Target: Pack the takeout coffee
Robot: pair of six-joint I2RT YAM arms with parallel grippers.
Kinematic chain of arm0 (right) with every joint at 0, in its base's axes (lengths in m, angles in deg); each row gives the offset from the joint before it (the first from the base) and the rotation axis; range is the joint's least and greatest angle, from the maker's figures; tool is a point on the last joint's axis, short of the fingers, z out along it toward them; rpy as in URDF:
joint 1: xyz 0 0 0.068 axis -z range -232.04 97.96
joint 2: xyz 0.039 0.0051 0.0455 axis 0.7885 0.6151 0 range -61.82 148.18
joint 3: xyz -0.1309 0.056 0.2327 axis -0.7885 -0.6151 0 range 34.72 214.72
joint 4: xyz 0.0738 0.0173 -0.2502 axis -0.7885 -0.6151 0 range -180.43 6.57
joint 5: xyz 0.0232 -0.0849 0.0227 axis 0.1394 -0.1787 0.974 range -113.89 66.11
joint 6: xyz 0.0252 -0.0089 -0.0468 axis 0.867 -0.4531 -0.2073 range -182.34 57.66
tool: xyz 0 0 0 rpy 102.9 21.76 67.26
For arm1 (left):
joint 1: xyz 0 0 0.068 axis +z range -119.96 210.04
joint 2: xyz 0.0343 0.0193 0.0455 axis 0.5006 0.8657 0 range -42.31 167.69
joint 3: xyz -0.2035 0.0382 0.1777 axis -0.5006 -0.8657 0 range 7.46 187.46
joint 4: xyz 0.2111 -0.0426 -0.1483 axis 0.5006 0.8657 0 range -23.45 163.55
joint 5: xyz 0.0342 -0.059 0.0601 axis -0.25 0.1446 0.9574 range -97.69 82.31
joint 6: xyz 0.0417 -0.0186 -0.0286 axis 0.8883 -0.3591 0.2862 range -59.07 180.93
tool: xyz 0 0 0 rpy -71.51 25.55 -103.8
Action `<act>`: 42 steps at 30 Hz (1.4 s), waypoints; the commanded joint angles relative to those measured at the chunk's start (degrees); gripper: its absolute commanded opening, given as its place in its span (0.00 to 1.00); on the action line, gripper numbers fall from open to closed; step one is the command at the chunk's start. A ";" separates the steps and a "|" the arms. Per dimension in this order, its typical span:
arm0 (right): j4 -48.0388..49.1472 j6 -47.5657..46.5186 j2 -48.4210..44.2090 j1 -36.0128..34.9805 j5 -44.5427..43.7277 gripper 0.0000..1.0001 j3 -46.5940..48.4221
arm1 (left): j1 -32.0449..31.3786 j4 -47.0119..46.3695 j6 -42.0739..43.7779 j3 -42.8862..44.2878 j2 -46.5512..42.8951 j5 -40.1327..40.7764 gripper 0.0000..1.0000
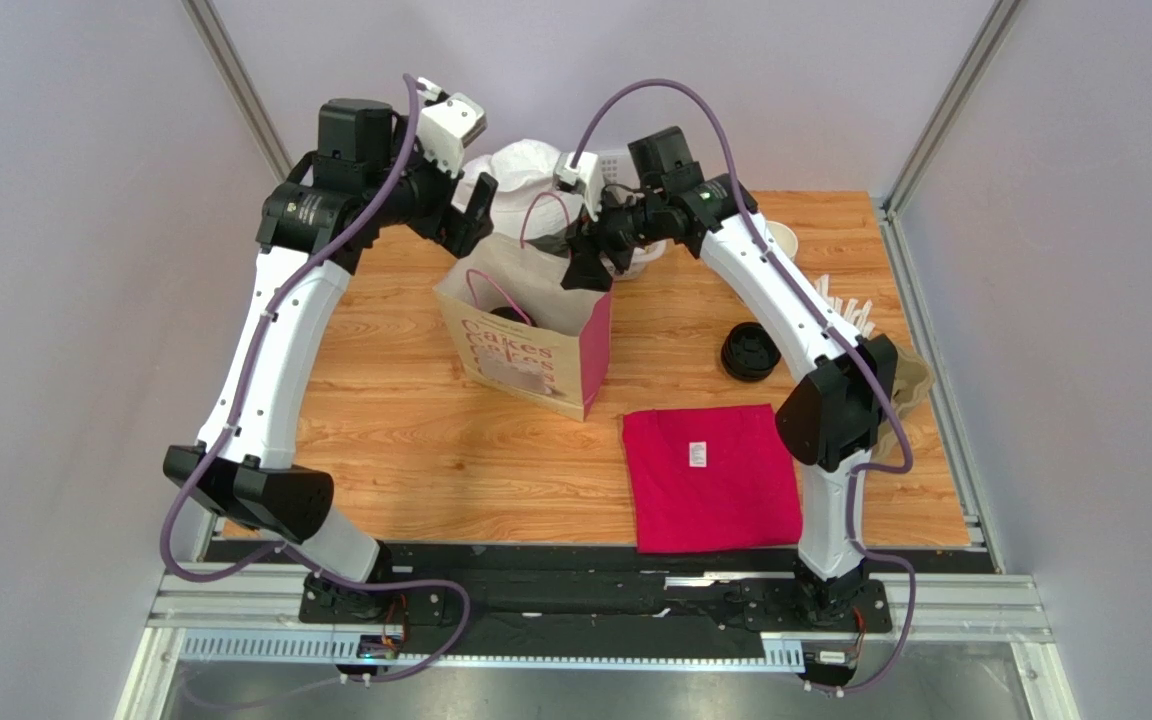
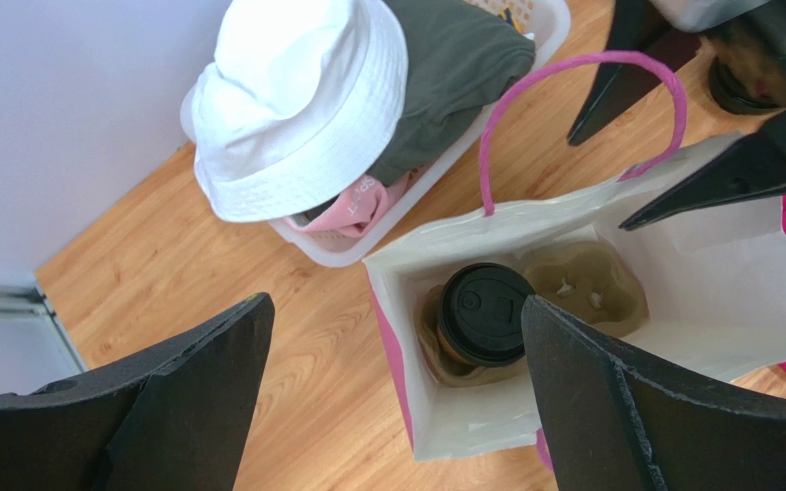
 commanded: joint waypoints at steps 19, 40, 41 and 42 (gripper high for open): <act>-10.77 21.70 -21.99 24.08 -19.08 0.92 0.02 | 10.58 -7.74 -19.78 2.96 5.58 -4.80 0.99; -11.67 12.66 5.46 41.16 -32.71 0.38 3.32 | 14.71 -7.66 -19.43 -6.88 2.33 -2.43 0.99; -11.67 12.58 7.06 41.42 -32.71 0.38 4.72 | 14.72 -7.49 -19.43 -7.23 2.16 -2.43 0.99; -11.58 12.58 8.91 41.69 -32.71 0.38 7.35 | 14.72 -7.14 -19.43 -7.23 2.15 -2.34 0.99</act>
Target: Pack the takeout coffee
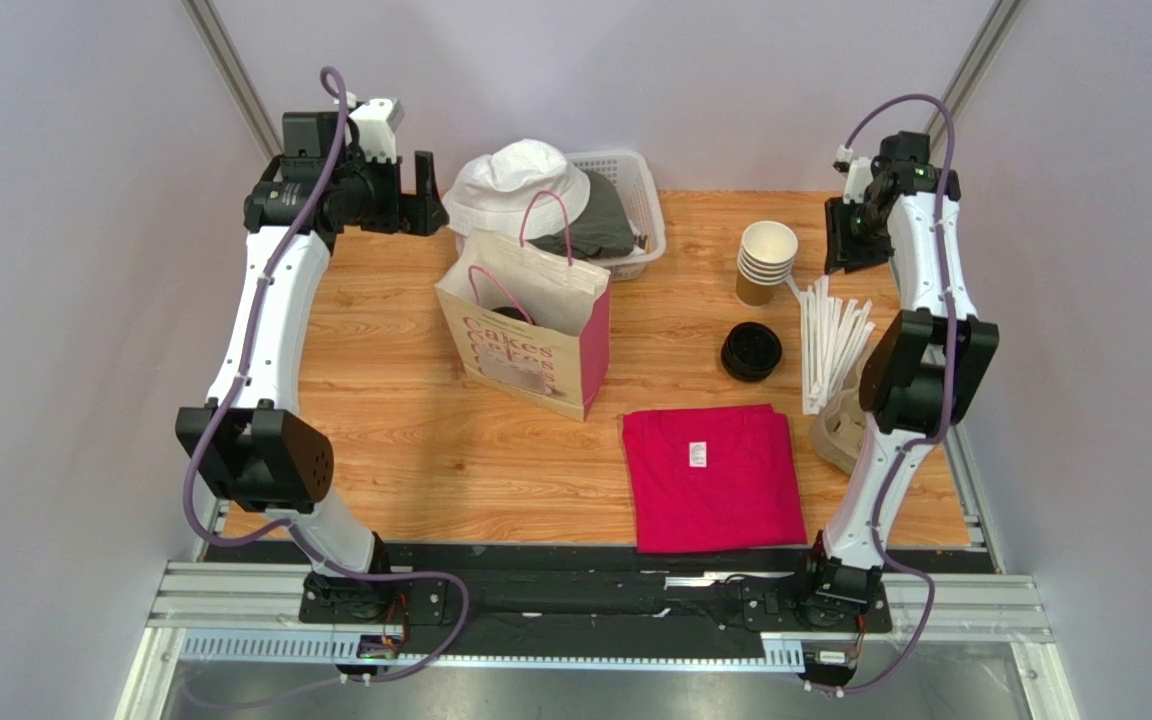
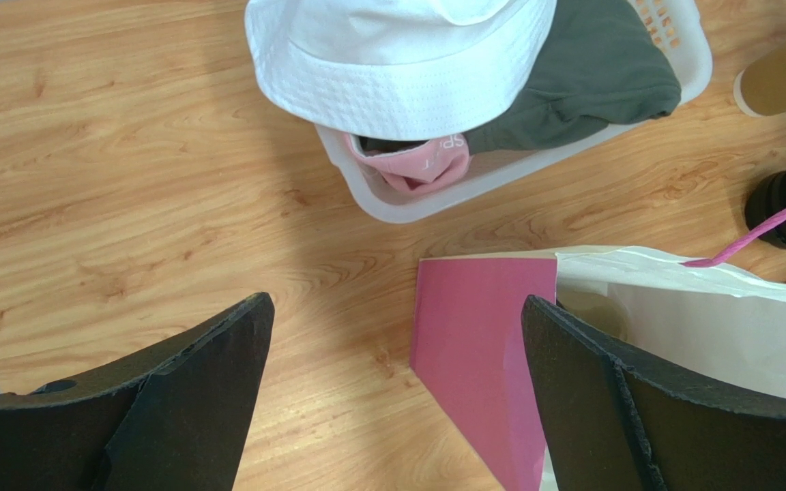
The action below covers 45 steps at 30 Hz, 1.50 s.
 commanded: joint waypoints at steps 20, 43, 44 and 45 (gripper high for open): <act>5.01 -1.30 21.30 1.96 1.15 0.32 16.27 | 0.40 3.14 -4.06 1.69 0.16 0.75 0.99; 7.47 -0.69 24.90 3.36 2.20 0.29 16.79 | 0.40 2.87 -5.82 1.87 1.39 1.09 0.99; 7.47 -0.60 24.90 3.45 2.38 0.27 16.88 | 0.40 2.87 -5.91 1.96 1.31 1.01 0.99; 7.56 -0.60 24.99 3.45 2.47 0.26 16.80 | 0.40 2.79 -5.91 1.96 1.39 1.01 0.99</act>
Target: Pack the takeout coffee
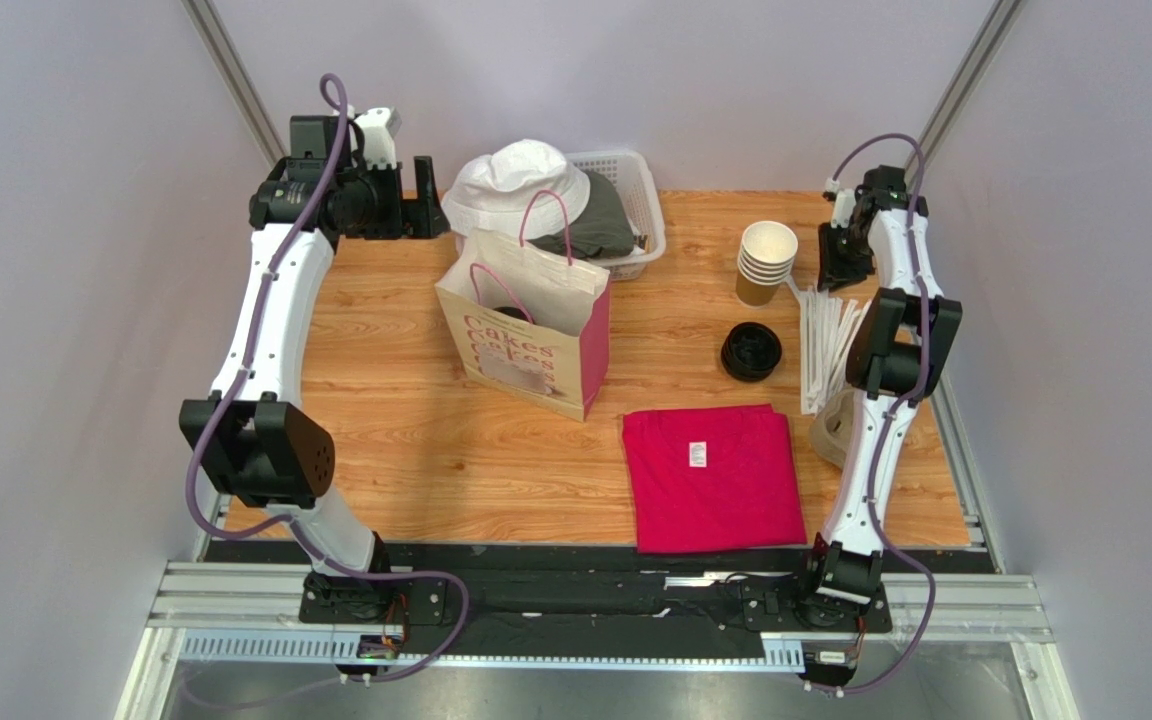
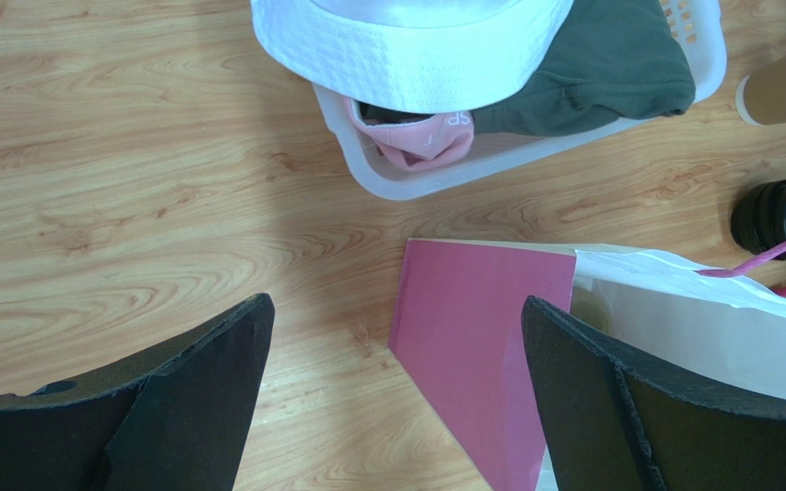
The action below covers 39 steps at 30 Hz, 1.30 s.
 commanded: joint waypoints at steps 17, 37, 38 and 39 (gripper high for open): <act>2.22 0.38 -2.30 1.95 3.79 0.00 0.07 | 0.38 0.60 -1.03 3.54 1.60 -1.31 0.99; 6.01 3.98 -8.02 2.57 6.44 0.00 -1.62 | 0.38 0.51 -1.03 2.48 0.45 -1.93 0.99; 4.44 4.07 -7.32 2.39 5.39 0.07 -0.83 | 0.38 0.51 -1.03 2.40 0.45 -1.84 0.99; 3.47 3.72 -6.53 2.30 4.25 0.14 -0.12 | 0.38 0.51 -1.21 2.39 0.37 -1.93 0.99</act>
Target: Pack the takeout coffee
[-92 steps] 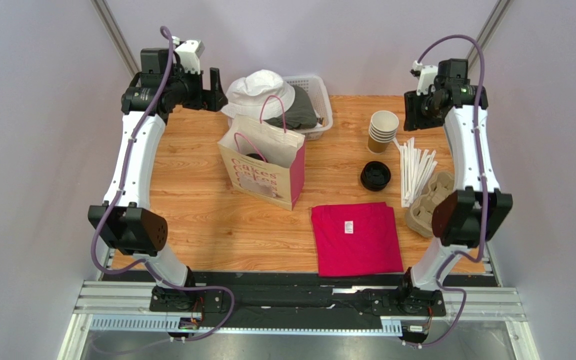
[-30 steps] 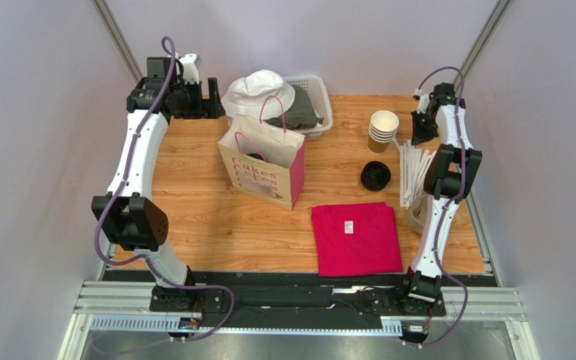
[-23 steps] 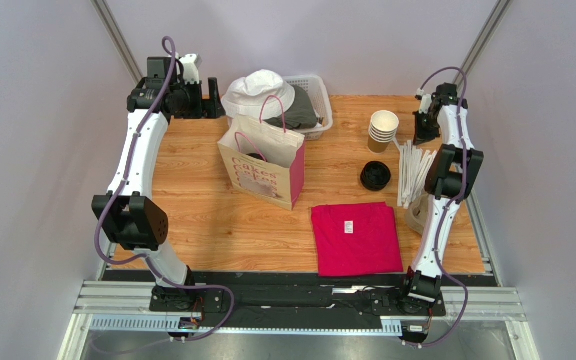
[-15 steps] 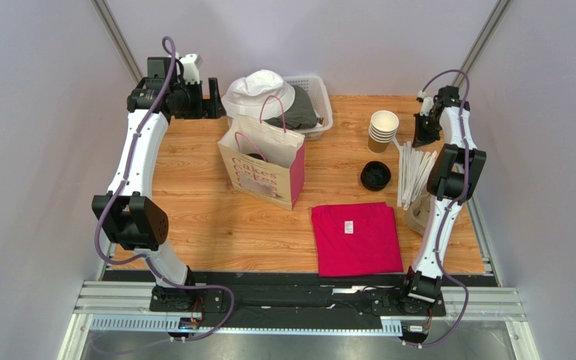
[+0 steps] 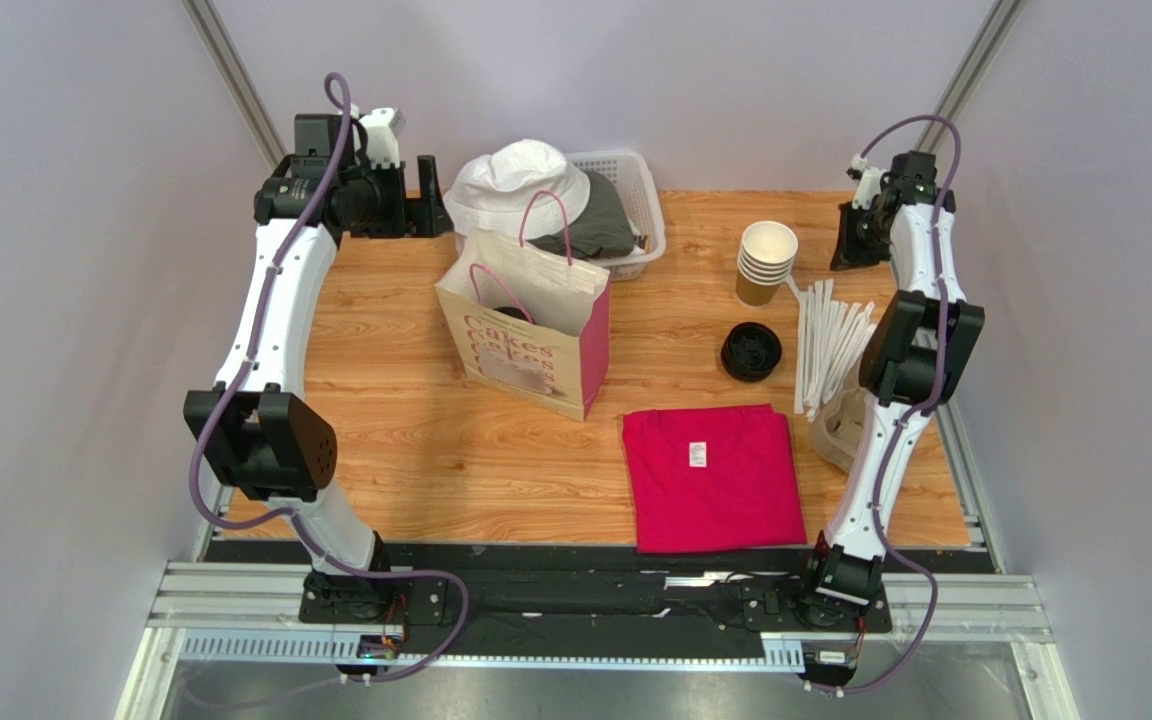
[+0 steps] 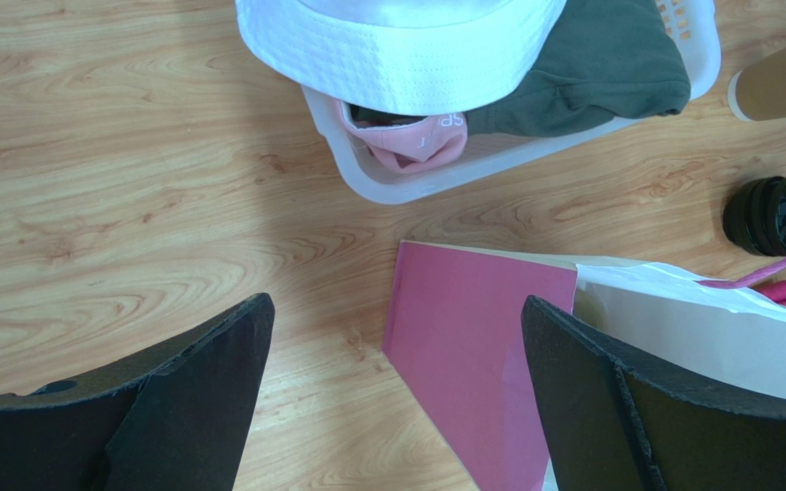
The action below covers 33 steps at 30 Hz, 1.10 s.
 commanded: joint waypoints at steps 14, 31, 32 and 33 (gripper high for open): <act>-1.58 -1.28 4.23 -0.32 -5.60 0.30 3.20 | 0.38 0.78 -0.42 1.87 -0.99 -1.23 0.99; -1.75 -0.48 6.96 -0.50 -3.22 0.29 4.52 | 0.38 0.95 -0.33 1.61 -0.19 -1.41 0.99; -1.84 -0.48 7.04 -0.50 -2.96 0.28 4.78 | 0.38 0.95 -0.42 1.52 -0.11 -1.32 0.99; -1.93 -0.22 7.22 -0.50 -2.52 0.28 4.96 | 0.38 1.04 -0.24 1.52 -0.11 -1.32 0.99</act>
